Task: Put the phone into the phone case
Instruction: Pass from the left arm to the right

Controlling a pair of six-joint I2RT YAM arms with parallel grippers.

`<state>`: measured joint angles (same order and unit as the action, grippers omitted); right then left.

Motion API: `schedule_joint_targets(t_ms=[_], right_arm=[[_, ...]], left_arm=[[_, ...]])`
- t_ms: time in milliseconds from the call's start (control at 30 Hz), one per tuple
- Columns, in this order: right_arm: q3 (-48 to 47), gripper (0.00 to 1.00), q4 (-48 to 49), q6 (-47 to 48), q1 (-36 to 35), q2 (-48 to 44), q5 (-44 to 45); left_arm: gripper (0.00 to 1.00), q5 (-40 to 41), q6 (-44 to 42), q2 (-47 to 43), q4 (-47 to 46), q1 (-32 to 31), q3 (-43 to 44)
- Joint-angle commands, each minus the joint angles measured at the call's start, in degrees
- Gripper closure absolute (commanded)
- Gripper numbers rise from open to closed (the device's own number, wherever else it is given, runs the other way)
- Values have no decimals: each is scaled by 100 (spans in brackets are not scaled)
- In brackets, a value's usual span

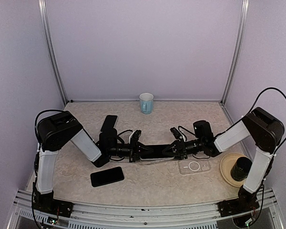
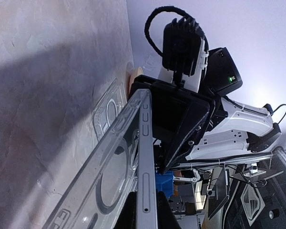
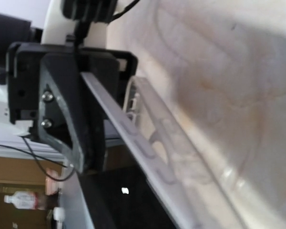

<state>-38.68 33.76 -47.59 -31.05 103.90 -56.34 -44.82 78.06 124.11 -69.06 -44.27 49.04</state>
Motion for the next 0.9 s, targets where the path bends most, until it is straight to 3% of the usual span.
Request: schedule_joint_targets(t_ms=[0, 133, 233, 367, 633, 867], right_arm=[[153, 61, 1202, -506, 7, 98, -617], [255, 73, 1758, -855, 8, 168, -791], [279, 87, 2033, -1050, 11, 183, -914], [337, 99, 2444, -1319, 29, 157, -1005], [498, 100, 2637, -1428, 52, 56, -1053], [509, 100, 1993, -994, 116, -312, -1049]], left_arm=[[100, -87, -98, -286, -233, -64, 149], [100, -114, -136, -322, -153, -60, 155], [100, -132, -221, -386, 12, -43, 163], [94, -121, -378, -520, 217, -5, 158], [68, -105, -593, -855, 424, 212, -93], [54, 138, -1539, -1545, 1847, 410, -126]])
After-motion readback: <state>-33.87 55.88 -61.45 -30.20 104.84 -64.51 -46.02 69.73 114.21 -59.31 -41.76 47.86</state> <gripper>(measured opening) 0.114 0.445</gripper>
